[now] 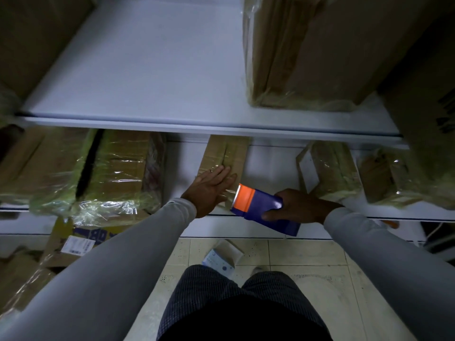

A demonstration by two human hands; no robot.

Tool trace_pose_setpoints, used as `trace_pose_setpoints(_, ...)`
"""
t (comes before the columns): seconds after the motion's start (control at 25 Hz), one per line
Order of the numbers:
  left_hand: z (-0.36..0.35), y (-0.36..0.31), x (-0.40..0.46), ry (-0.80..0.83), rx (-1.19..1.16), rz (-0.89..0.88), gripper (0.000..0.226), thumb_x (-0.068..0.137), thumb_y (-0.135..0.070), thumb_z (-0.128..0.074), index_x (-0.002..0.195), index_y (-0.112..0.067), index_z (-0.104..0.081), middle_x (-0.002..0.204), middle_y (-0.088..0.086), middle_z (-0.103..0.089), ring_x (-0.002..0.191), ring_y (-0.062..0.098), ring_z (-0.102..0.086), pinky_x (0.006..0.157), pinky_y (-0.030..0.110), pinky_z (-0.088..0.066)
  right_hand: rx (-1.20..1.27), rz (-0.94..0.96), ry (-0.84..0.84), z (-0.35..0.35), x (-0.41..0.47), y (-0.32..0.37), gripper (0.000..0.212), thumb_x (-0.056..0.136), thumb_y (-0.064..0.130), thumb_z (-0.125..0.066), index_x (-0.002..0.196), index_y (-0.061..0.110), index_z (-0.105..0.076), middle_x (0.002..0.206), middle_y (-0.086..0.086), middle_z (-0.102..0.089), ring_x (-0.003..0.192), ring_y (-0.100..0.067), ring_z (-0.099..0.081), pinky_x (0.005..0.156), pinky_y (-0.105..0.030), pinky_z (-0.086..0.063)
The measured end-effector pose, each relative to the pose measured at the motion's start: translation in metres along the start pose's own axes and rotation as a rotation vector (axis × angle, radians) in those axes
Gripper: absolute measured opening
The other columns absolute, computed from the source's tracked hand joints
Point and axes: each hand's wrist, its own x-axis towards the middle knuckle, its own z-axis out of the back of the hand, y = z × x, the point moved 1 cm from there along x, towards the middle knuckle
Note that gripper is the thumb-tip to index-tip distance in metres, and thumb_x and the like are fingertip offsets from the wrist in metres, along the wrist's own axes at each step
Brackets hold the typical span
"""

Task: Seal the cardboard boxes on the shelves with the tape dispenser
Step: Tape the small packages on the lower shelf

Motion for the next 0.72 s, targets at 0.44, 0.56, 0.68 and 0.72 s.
trace_pose_setpoints(0.44, 0.001, -0.006, 0.003, 0.039, -0.002, 0.028, 0.071, 0.095, -0.050, -0.041, 0.151, -0.025, -0.006, 0.160, -0.001, -0.002, 0.147, 0.018, -0.001, 0.117, 0.039, 0.000, -0.178, -0.209, -0.140, -0.012, 0.006, -0.002, 0.046, 0.078, 0.063, -0.069, 0.088, 0.019, -0.060, 0.080, -0.003, -0.065, 0.072, -0.018, -0.063, 0.070, -0.032, -0.053)
trace_pose_setpoints(0.56, 0.006, -0.004, 0.002, 0.049, -0.075, 0.051, 0.073, 0.094, -0.051, -0.044, 0.151, -0.027, -0.006, 0.160, -0.003, -0.001, 0.147, 0.016, 0.000, 0.117, 0.037, 0.001, -0.449, -0.282, -0.190, -0.025, 0.020, 0.002, 0.053, 0.081, 0.062, -0.064, 0.108, 0.016, -0.059, 0.094, -0.003, -0.064, 0.087, -0.022, -0.063, 0.082, -0.034, -0.052)
trace_pose_setpoints(0.68, 0.008, -0.008, 0.001, 0.050, -0.105, 0.113, 0.082, 0.088, -0.059, -0.049, 0.151, -0.026, -0.009, 0.160, -0.003, -0.002, 0.147, 0.016, -0.001, 0.116, 0.037, 0.000, -0.374, -0.402, -0.123, -0.032, 0.000, -0.024, 0.056, 0.082, 0.062, -0.064, 0.111, 0.014, -0.059, 0.089, -0.003, -0.058, 0.083, -0.022, -0.059, 0.074, -0.030, -0.047)
trace_pose_setpoints(0.72, 0.008, -0.014, 0.002, 0.019, -0.105, 0.155, 0.085, 0.084, -0.062, -0.051, 0.151, -0.026, -0.012, 0.160, -0.002, -0.006, 0.146, 0.017, -0.006, 0.116, 0.038, -0.002, -0.305, -0.384, -0.131, -0.034, -0.006, -0.030, 0.053, 0.081, 0.063, -0.064, 0.101, 0.014, -0.059, 0.085, -0.002, -0.059, 0.078, -0.021, -0.059, 0.068, -0.028, -0.045)
